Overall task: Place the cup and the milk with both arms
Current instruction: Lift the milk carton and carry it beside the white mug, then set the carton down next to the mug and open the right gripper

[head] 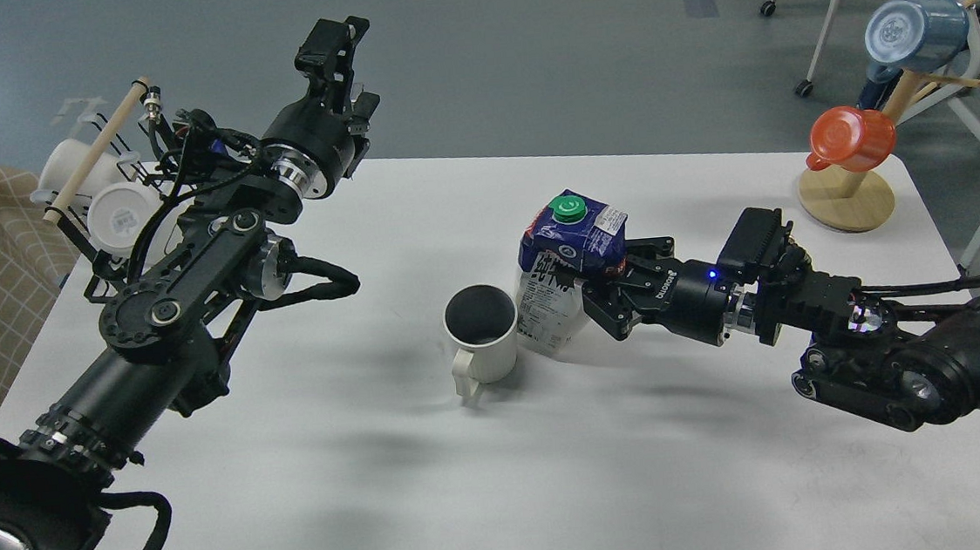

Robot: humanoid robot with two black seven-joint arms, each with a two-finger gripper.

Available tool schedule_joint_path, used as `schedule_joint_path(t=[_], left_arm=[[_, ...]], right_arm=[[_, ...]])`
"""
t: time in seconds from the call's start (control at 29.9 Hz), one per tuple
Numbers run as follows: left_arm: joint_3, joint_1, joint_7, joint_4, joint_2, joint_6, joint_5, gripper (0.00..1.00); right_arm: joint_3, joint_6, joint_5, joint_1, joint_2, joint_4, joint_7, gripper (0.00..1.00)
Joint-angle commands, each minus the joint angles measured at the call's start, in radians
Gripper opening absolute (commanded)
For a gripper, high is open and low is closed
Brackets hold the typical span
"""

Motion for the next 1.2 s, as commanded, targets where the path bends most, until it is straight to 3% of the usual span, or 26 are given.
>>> schedule_joint_path(t=[0.0, 0.2, 0.27, 0.33, 0.4, 0.5, 0.6, 0.74, 1.17], left_arm=[[-0.001, 0.000, 0.000, 0.000, 0.001, 0.000, 0.000, 0.98], [-0.001, 0.000, 0.000, 0.000, 0.001, 0.000, 0.000, 0.98], [-0.008, 0.000, 0.000, 0.000, 0.001, 0.000, 0.000, 0.98], [-0.008, 0.000, 0.000, 0.000, 0.001, 0.000, 0.000, 0.98], [-0.008, 0.000, 0.000, 0.000, 0.001, 0.000, 0.000, 0.98], [-0.008, -0.002, 0.000, 0.000, 0.001, 0.000, 0.000, 0.98], [-0.008, -0.002, 0.000, 0.000, 0.001, 0.000, 0.000, 0.98], [-0.009, -0.002, 0.000, 0.000, 0.002, 0.000, 0.000, 0.98], [-0.012, -0.003, 0.000, 0.000, -0.001, 0.000, 0.000, 0.98]], right_arm=[[0.000, 0.000, -0.002, -0.003, -0.004, 0.000, 0.000, 0.06], [-0.006, 0.000, -0.008, -0.002, -0.006, -0.008, 0.000, 0.06], [-0.006, 0.000, -0.010, -0.003, -0.006, -0.008, 0.000, 0.12], [-0.006, 0.000, -0.011, -0.005, -0.007, -0.008, 0.000, 0.27], [-0.006, 0.000, -0.011, -0.005, -0.006, -0.006, 0.000, 0.34], [-0.006, 0.000, -0.011, -0.003, -0.007, -0.008, 0.000, 0.53], [-0.006, 0.000, -0.011, -0.003, -0.007, -0.008, 0.000, 0.63], [-0.006, 0.000, -0.010, -0.005, -0.007, -0.006, 0.000, 0.95], [-0.006, 0.000, -0.005, -0.003, -0.113, 0.070, 0.000, 0.97]])
